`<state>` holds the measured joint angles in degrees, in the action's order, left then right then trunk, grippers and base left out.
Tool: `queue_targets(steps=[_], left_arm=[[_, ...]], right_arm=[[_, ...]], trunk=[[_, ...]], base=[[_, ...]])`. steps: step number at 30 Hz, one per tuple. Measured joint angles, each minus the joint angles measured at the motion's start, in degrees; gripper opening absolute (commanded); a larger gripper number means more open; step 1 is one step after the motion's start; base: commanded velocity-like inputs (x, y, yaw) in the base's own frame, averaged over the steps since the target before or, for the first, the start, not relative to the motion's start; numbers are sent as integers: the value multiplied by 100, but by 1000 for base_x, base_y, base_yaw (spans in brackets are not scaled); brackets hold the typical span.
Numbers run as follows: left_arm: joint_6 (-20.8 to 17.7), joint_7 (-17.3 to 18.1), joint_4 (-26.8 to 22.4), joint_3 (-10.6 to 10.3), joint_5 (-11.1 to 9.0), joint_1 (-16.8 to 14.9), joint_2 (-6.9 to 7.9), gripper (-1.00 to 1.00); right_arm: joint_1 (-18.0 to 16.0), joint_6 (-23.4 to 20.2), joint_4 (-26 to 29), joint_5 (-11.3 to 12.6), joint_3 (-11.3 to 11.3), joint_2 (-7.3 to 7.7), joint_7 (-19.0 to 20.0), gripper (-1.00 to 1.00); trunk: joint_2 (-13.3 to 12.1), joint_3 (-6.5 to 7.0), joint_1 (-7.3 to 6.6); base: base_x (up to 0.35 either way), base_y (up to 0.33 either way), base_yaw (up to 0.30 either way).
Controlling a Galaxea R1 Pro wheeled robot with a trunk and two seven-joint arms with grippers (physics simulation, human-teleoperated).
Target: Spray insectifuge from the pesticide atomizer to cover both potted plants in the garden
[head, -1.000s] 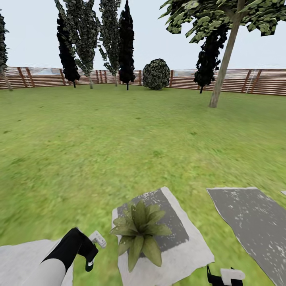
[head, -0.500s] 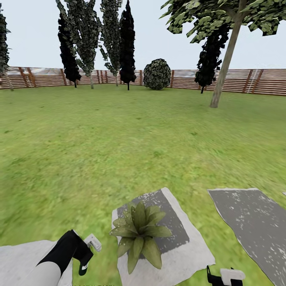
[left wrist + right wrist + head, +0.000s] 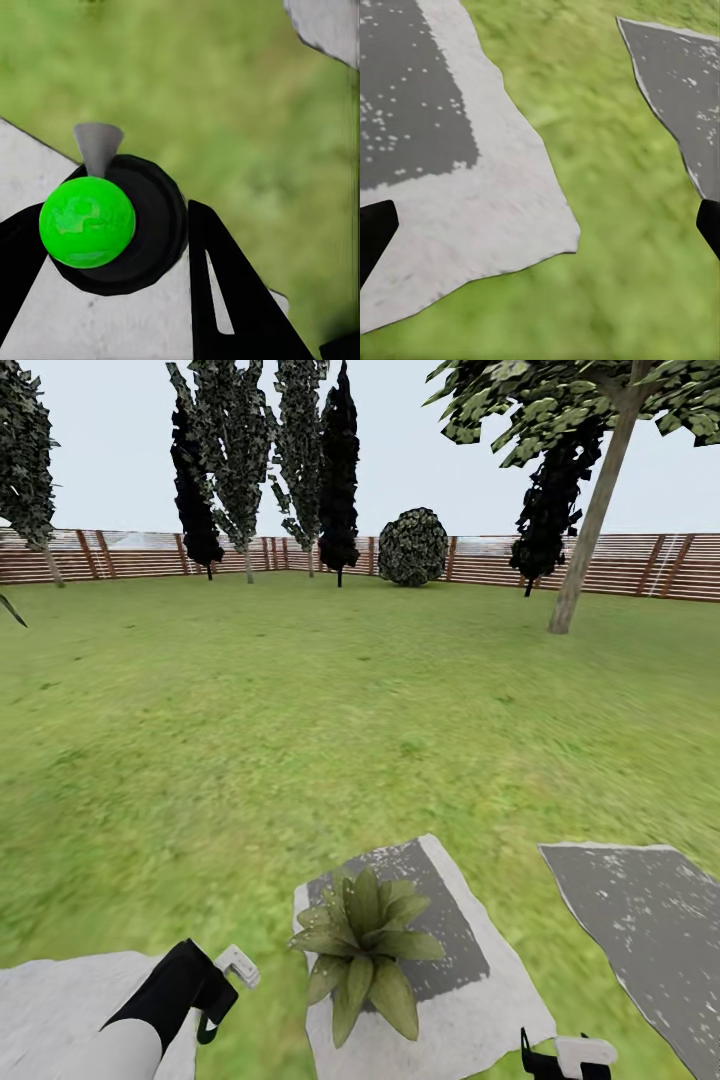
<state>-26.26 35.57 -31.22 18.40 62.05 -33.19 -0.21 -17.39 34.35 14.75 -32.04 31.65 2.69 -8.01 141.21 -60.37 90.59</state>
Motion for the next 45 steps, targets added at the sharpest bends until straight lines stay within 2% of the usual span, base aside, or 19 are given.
queue_targets(steps=[12, 27, 29, 31, 32, 38, 45], left_arm=[[-6, 4, 6, -28, -27, 0, -65, -100], [-169, 22, 11, -15, -46, 1, -67, -100], [-179, 103, 17, -18, -47, 1, -82, -100], [-181, 447, 13, -46, -27, 1, -113, -100], [-170, 485, 12, -64, 14, 0, -119, -100], [-156, 461, 12, -66, 44, 0, -120, -100], [-153, 458, 13, -67, 61, 0, -120, -100]], right_arm=[[5, 0, -2, 3, 0, -4, 0, 100], [4, 0, -7, 1, 1, -5, 0, 100], [4, 0, -8, -1, 1, 0, 1, 100], [4, 0, -8, -1, 1, 16, 1, 100], [4, 0, -7, -3, 0, 20, 8, 100], [4, 0, -7, -3, 0, 21, 1, 100], [5, 0, 2, 4, 0, 8, 0, 100]], trunk=[[0, 0, 1], [0, 0, 0], [0, 0, -1], [0, 0, -1], [0, 0, 0], [0, 0, -1], [0, 0, -3]], base=[[-27, -233, 0], [-3, -10, 174], [127, 127, 14], [61, 58, 1], [8, 7, 0], [29, 0, 0], [246, -109, 0]])
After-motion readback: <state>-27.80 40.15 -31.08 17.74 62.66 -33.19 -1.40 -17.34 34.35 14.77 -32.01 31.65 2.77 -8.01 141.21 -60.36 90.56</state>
